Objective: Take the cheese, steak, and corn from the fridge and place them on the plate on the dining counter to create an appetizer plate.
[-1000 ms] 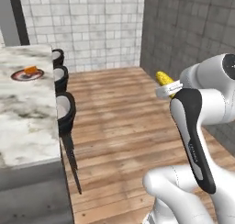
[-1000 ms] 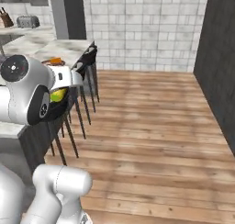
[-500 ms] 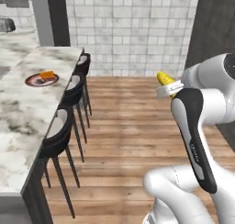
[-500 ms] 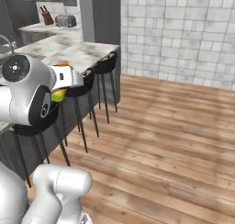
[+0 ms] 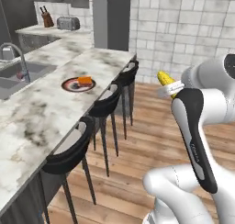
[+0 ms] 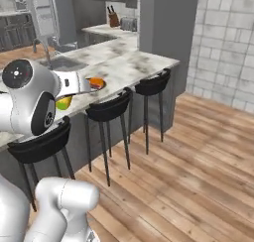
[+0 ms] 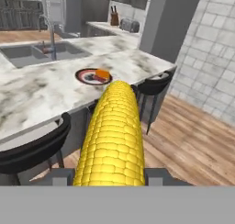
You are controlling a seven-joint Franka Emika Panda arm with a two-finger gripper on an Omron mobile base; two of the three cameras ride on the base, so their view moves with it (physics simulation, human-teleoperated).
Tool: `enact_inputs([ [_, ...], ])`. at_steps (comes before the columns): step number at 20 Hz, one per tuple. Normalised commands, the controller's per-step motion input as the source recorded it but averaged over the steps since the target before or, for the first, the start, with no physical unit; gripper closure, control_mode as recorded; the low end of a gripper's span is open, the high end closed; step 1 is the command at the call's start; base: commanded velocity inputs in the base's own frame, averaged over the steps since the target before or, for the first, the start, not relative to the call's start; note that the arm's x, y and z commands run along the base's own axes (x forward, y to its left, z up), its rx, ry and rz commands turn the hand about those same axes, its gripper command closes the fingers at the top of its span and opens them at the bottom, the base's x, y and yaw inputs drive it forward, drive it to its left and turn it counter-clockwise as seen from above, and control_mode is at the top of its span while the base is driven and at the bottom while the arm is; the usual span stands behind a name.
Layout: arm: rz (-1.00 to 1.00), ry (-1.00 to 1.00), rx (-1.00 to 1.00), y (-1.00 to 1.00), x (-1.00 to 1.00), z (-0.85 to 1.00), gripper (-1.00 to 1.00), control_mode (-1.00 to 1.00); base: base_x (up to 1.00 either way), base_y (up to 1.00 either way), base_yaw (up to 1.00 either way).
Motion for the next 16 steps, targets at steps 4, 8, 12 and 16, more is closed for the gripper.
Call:
enact_inputs([
  [4,0.00,0.00,0.00,0.00,0.00,0.00,1.00,1.00,1.00,-0.84,0.55],
  [8,0.00,0.00,0.00,0.00,0.00,0.00,1.00,1.00,0.91,-0.96,0.51],
  [12,0.00,0.00,0.00,0.00,0.00,0.00,1.00,1.00,0.83,-0.94,0.49],
  [16,0.00,0.00,0.00,0.00,0.00,0.00,1.00,1.00,0.54,-0.84,0.45],
])
